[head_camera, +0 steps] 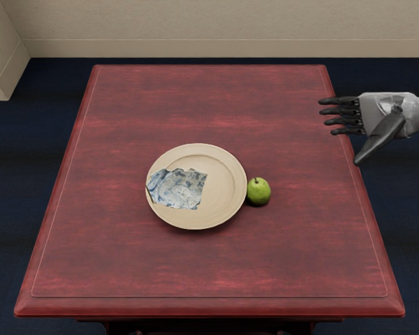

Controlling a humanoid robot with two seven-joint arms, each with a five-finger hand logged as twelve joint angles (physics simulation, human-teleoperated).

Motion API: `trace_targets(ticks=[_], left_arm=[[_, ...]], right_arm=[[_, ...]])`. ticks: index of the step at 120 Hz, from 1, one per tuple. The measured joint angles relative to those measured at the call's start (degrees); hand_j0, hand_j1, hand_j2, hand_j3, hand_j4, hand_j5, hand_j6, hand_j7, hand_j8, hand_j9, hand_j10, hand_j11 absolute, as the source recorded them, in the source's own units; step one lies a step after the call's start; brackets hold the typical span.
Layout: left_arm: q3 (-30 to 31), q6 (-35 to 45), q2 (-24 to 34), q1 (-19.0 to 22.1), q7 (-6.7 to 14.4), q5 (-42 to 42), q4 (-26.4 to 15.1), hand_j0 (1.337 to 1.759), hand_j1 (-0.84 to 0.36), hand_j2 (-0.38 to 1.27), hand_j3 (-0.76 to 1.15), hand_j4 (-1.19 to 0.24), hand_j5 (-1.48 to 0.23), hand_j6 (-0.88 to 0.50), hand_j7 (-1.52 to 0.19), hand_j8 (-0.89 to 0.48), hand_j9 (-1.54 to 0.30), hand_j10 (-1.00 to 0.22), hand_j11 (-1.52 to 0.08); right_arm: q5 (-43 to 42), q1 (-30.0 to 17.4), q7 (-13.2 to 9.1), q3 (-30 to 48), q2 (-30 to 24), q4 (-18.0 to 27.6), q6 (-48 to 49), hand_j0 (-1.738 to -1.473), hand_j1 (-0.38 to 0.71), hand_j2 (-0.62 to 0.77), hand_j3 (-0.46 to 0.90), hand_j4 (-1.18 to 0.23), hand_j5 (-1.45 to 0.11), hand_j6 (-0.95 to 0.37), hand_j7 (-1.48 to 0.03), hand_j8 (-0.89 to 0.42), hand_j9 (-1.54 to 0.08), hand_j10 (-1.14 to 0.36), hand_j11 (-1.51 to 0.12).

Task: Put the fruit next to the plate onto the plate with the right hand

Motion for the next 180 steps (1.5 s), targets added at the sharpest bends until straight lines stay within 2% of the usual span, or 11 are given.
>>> trace_targets(ticks=[23,37,43,58,64,88,96,109,138,169,180], left_arm=[[0.00,0.00,0.00,0.00,0.00,0.00,0.00,1.658,0.35,0.00,0.00,0.00,0.00,0.00,0.00,0.00,0.00,0.00,0.00],[0.00,0.00,0.00,0.00,0.00,0.00,0.00,1.658,0.35,0.00,0.00,0.00,0.00,0.00,0.00,0.00,0.00,0.00,0.00],[0.00,0.00,0.00,0.00,0.00,0.00,0.00,1.658,0.35,0.00,0.00,0.00,0.00,0.00,0.00,0.00,0.00,0.00,0.00],[0.00,0.00,0.00,0.00,0.00,0.00,0.00,1.658,0.35,0.00,0.00,0.00,0.00,0.00,0.00,0.00,0.00,0.00,0.00],[0.00,0.00,0.00,0.00,0.00,0.00,0.00,1.658,0.35,0.00,0.00,0.00,0.00,0.00,0.00,0.00,0.00,0.00,0.00],[0.00,0.00,0.00,0.00,0.00,0.00,0.00,1.658,0.35,0.00,0.00,0.00,0.00,0.00,0.00,0.00,0.00,0.00,0.00],[0.00,0.00,0.00,0.00,0.00,0.00,0.00,1.658,0.35,0.00,0.00,0.00,0.00,0.00,0.00,0.00,0.00,0.00,0.00],[0.00,0.00,0.00,0.00,0.00,0.00,0.00,1.658,0.35,0.00,0.00,0.00,0.00,0.00,0.00,0.00,0.00,0.00,0.00],[0.00,0.00,0.00,0.00,0.00,0.01,0.00,1.658,0.35,0.00,0.00,0.00,0.00,0.00,0.00,0.00,0.00,0.00,0.00],[0.00,0.00,0.00,0.00,0.00,0.00,0.00,1.658,0.35,0.00,0.00,0.00,0.00,0.00,0.00,0.00,0.00,0.00,0.00],[0.00,0.00,0.00,0.00,0.00,0.00,0.00,1.658,0.35,0.00,0.00,0.00,0.00,0.00,0.00,0.00,0.00,0.00,0.00]], right_arm=[[-1.74,-0.27,-0.19,0.50,0.34,1.61,0.00,-1.658,-0.35,0.00,0.00,0.00,0.00,0.00,0.00,0.00,0.00,0.00,0.00],[-8.73,-0.50,0.43,0.64,0.56,2.00,0.00,-1.658,-0.35,0.00,0.00,0.00,0.00,0.00,0.00,0.00,0.00,0.00,0.00],[-13.27,-0.57,3.75,0.86,1.34,2.19,0.00,-1.658,-0.35,0.00,0.00,0.00,0.00,0.00,0.00,0.00,0.00,0.00,0.00],[-24.42,-1.14,17.86,1.26,2.16,3.10,-0.01,-1.658,-0.35,0.00,0.00,0.00,0.00,0.00,0.00,0.00,0.00,0.00,0.00],[-27.86,-2.03,22.61,1.31,2.21,4.96,-0.10,-1.658,-0.35,0.00,0.00,0.00,0.00,0.00,0.00,0.00,0.00,0.00,0.00],[-36.50,-8.07,33.91,1.34,2.49,7.96,-3.85,-1.658,-0.35,0.00,0.00,0.00,0.00,0.00,0.00,0.00,0.00,0.00,0.00],[-37.78,-9.96,35.89,1.28,2.64,8.16,-6.21,-1.658,-0.35,0.00,0.00,0.00,0.00,0.00,0.00,0.00,0.00,0.00,0.00],[-38.85,-13.40,37.77,1.02,3.95,8.37,-13.48,-1.658,-0.35,0.00,0.00,0.00,0.00,0.00,0.00,0.00,0.00,0.00,0.00],[-40.27,-18.19,44.95,0.49,6.41,8.34,-23.27,-1.658,-0.35,0.00,0.00,0.00,0.00,0.00,0.00,0.00,0.00,0.00,0.00],[-43.03,-21.73,48.94,-0.80,10.61,4.57,-27.44,-1.658,-0.35,0.00,0.00,0.00,0.00,-0.01,0.00,-0.01,0.00,0.00,0.00],[-43.47,-22.11,49.77,-1.21,11.89,4.03,-27.95,-1.658,-0.31,0.00,0.00,-0.03,-0.04,-0.03,-0.04,-0.03,-0.04,-0.03,-0.04]])
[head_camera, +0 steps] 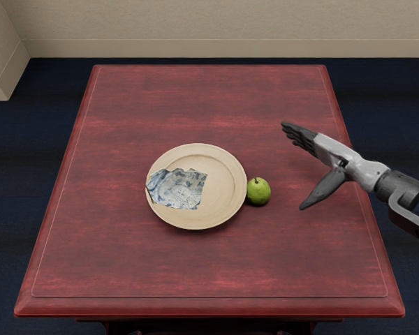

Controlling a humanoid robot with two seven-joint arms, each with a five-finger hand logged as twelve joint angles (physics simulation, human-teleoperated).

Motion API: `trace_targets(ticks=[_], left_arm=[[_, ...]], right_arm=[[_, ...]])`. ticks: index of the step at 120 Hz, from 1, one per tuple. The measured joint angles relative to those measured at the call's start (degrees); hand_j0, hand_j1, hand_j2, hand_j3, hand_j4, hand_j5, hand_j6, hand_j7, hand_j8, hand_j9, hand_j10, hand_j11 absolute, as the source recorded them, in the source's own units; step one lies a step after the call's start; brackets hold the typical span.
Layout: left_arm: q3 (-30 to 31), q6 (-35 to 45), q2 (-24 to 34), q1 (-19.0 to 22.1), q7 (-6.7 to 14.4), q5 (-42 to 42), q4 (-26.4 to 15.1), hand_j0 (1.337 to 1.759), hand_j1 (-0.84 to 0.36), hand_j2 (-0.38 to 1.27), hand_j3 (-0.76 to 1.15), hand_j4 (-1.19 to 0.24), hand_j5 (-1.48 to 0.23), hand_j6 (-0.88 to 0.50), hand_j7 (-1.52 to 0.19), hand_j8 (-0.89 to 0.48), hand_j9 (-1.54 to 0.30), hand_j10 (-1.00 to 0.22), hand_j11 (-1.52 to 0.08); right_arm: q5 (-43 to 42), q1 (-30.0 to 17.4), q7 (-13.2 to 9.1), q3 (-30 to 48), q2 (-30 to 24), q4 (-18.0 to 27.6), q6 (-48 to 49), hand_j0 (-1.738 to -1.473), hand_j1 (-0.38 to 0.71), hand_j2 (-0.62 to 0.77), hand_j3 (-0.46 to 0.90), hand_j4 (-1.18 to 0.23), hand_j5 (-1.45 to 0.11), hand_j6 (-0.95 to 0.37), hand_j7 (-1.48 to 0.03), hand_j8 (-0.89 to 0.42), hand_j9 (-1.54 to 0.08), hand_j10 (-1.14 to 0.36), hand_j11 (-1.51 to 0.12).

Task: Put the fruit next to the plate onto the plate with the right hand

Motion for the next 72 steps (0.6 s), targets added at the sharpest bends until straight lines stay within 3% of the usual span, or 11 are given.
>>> trace_targets(ticks=[31,72], left_arm=[[0.00,0.00,0.00,0.00,0.00,0.00,0.00,1.658,0.35,0.00,0.00,0.00,0.00,0.00,0.00,0.00,0.00,0.00,0.00],[0.00,0.00,0.00,0.00,0.01,0.00,0.00,1.658,0.35,0.00,0.00,0.00,0.00,0.00,0.00,0.00,0.00,0.00,0.00]], right_arm=[[-0.31,-0.16,2.51,-1.03,1.41,-0.20,0.06,-1.658,-0.14,-0.03,0.00,-0.18,-0.23,-0.18,-0.23,-0.18,-0.23,-0.18,-0.23],[-0.30,-1.21,4.67,-1.31,2.47,-0.22,0.13,-1.658,-0.08,-0.04,0.00,-0.23,-0.29,-0.23,-0.29,-0.23,-0.29,-0.23,-0.29]])
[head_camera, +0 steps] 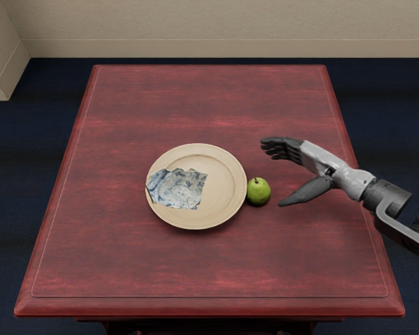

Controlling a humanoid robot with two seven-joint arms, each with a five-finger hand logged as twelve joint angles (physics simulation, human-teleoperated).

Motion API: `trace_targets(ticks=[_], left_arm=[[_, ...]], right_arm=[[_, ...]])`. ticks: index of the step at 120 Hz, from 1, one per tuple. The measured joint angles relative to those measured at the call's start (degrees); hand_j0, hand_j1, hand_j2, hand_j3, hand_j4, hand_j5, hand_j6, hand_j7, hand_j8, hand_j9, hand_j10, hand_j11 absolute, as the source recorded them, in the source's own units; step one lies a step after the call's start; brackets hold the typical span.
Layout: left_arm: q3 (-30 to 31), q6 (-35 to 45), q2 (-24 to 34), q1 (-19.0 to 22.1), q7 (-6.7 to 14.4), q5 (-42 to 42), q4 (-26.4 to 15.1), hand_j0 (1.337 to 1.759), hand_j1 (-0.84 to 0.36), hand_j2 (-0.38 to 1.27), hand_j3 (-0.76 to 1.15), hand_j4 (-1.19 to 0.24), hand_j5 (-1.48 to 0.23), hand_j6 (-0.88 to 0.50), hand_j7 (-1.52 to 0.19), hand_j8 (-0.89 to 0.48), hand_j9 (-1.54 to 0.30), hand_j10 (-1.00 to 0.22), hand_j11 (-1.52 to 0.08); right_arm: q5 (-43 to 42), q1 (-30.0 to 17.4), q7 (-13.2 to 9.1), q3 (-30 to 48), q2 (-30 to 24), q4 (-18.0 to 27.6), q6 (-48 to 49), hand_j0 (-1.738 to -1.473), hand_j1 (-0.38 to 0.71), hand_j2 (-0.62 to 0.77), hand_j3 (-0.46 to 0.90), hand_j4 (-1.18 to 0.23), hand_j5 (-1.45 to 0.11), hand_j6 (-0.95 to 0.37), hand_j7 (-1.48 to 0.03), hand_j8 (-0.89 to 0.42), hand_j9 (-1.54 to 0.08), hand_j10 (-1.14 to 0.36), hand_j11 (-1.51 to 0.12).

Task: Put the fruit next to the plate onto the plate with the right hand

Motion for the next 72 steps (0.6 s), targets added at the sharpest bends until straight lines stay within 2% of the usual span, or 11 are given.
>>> trace_targets(ticks=[35,72], left_arm=[[0.00,0.00,0.00,0.00,0.00,0.00,0.00,1.658,0.35,0.00,0.00,0.00,0.00,0.00,0.00,0.00,0.00,0.00,0.00],[0.00,0.00,0.00,0.00,0.00,0.00,0.00,1.658,0.35,0.00,0.00,0.00,0.00,0.00,0.00,0.00,0.00,0.00,0.00]], right_arm=[[0.05,-2.74,0.36,-0.03,0.86,-0.37,-2.16,-1.658,-0.06,-0.04,0.00,-0.24,-0.31,-0.24,-0.31,-0.24,-0.31,-0.24,-0.31],[0.03,-3.15,0.35,-0.21,2.88,-0.42,-3.20,-1.658,0.02,-0.06,0.00,-0.31,-0.40,-0.31,-0.40,-0.31,-0.40,-0.31,-0.40]])
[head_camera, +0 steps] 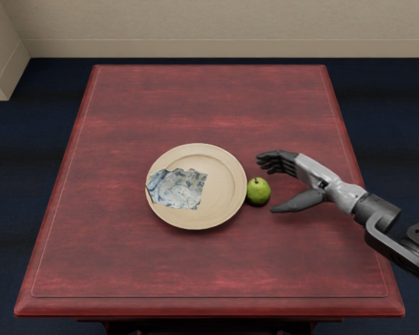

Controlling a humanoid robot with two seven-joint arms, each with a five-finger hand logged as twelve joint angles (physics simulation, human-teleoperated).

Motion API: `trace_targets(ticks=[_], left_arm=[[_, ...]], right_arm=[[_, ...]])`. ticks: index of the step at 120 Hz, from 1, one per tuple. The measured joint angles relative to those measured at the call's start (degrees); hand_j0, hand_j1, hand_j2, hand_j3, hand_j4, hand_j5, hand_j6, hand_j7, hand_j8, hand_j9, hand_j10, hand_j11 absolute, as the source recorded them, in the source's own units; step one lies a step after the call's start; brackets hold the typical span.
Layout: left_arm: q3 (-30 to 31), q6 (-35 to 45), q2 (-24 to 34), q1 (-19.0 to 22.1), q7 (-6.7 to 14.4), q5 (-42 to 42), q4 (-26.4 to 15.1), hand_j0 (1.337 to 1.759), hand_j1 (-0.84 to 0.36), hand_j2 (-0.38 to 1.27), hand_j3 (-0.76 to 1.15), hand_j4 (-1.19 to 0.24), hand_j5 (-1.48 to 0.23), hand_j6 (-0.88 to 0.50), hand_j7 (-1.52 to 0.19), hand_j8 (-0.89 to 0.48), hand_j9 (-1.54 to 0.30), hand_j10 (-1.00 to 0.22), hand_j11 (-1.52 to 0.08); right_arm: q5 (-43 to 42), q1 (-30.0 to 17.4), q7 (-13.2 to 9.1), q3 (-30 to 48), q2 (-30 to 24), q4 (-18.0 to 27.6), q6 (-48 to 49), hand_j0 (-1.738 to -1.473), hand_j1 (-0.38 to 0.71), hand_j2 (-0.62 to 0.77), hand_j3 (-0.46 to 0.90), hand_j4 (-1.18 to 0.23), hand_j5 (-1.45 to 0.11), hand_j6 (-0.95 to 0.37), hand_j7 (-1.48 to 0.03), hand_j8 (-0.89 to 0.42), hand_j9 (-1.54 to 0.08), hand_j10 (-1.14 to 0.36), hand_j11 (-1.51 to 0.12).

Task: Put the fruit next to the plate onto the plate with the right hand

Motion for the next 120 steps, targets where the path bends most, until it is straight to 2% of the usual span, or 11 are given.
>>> trace_targets(ticks=[57,120], left_arm=[[0.00,0.00,0.00,0.00,0.00,0.00,0.00,1.658,0.35,0.00,0.00,0.00,0.00,0.00,0.00,0.00,0.00,0.00,0.00],[0.00,0.00,0.00,0.00,0.00,0.00,0.00,1.658,0.35,0.00,0.00,0.00,0.00,0.00,0.00,0.00,0.00,0.00,0.00]], right_arm=[[0.03,0.22,-0.08,-0.09,2.23,-1.47,-0.15,-1.658,0.08,-0.07,0.00,-0.36,-0.47,-0.37,-0.47,-0.36,-0.47,-0.36,-0.47],[0.71,-0.13,-0.17,0.00,5.20,-3.26,-0.37,-1.658,0.20,-0.10,0.00,-0.45,-0.59,-0.46,-0.59,-0.45,-0.59,-0.45,-0.59]])
